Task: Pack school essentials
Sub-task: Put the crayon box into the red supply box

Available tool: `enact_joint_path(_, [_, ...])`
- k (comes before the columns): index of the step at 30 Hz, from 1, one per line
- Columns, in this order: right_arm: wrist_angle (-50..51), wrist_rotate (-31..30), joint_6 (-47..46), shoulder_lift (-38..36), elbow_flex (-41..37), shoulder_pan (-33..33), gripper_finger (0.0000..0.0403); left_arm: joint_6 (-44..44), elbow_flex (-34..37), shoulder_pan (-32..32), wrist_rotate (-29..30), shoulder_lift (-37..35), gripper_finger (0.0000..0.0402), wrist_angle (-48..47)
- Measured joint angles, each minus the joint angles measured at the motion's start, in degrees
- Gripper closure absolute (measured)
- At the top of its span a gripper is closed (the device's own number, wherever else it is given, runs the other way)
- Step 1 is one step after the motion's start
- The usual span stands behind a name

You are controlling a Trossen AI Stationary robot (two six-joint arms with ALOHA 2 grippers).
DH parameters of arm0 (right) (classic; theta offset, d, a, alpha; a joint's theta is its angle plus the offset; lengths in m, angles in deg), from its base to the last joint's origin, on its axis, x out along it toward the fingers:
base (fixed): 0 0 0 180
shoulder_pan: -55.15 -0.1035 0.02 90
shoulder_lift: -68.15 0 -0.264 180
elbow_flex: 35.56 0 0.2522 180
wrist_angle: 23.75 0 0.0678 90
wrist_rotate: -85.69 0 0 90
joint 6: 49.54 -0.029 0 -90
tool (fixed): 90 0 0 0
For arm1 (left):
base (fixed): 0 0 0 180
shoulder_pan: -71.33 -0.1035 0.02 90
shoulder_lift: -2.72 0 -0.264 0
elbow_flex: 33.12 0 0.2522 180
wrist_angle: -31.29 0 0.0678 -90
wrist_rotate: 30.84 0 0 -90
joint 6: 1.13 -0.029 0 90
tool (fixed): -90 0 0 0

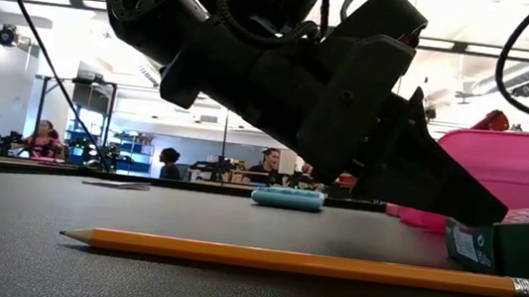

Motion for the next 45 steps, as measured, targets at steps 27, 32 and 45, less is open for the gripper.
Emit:
enact_joint_path(27, [-8.9, -1.5, -1.6, 0.0, -3.8, 3.9, 0.0056, -0.2, 0.3, 0.0, 0.0, 0.1, 0.0235, 0.0])
enact_joint_path(32, [-9.9, -1.5, -1.5, 0.0, -3.8, 3.9, 0.0099, -0.3, 0.4, 0.0, 0.0, -0.1, 0.0235, -0.1])
enact_joint_path(45, [-12.4, -1.5, -0.5, 0.0, -3.8, 3.9, 0.0133, -0.3, 0.3, 0.0, -0.1, -0.7, 0.0235, -0.7])
